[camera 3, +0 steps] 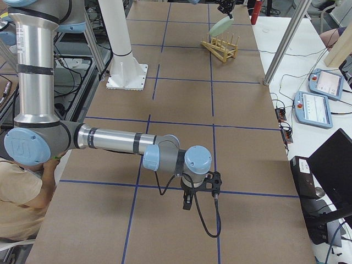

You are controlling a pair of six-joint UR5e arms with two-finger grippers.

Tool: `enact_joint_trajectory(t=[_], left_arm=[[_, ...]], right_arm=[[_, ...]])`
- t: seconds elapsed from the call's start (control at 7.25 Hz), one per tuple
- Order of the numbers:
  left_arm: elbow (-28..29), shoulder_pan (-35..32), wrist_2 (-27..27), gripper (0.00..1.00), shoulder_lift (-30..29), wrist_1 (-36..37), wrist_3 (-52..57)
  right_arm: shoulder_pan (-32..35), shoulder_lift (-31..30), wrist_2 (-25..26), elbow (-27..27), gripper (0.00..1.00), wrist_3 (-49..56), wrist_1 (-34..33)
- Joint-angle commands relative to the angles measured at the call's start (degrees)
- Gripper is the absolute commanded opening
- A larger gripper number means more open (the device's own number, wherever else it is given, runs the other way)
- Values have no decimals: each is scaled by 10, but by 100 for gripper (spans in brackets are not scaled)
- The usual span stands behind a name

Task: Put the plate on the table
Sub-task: 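Grasp the plate rim with the left gripper and lift it out of the rack, then carry the plate toward the robot and lower it flat onto the table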

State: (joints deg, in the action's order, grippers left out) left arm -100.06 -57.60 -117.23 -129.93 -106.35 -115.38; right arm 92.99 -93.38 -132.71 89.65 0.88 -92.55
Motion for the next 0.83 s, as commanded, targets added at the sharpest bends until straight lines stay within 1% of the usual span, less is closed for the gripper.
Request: enact_joint_trajectory(t=[0.0,0.14,0.28,0.41,0.55,0.69], left_arm=[[-24,74,10,0,-50,230,62],[-13,130,50,0,-58,303,74],[15,183,80,0,-61,346,75],[48,222,88,0,-63,353,75],[116,260,104,0,-85,355,75],[191,267,124,0,-119,356,85]], right_arm=[[0,0,0,0,100,0,0],[0,0,0,0,100,0,0],[0,0,0,0,100,0,0],[0,0,0,0,100,0,0],[0,0,0,1,100,0,0],[0,0,0,1,100,0,0]])
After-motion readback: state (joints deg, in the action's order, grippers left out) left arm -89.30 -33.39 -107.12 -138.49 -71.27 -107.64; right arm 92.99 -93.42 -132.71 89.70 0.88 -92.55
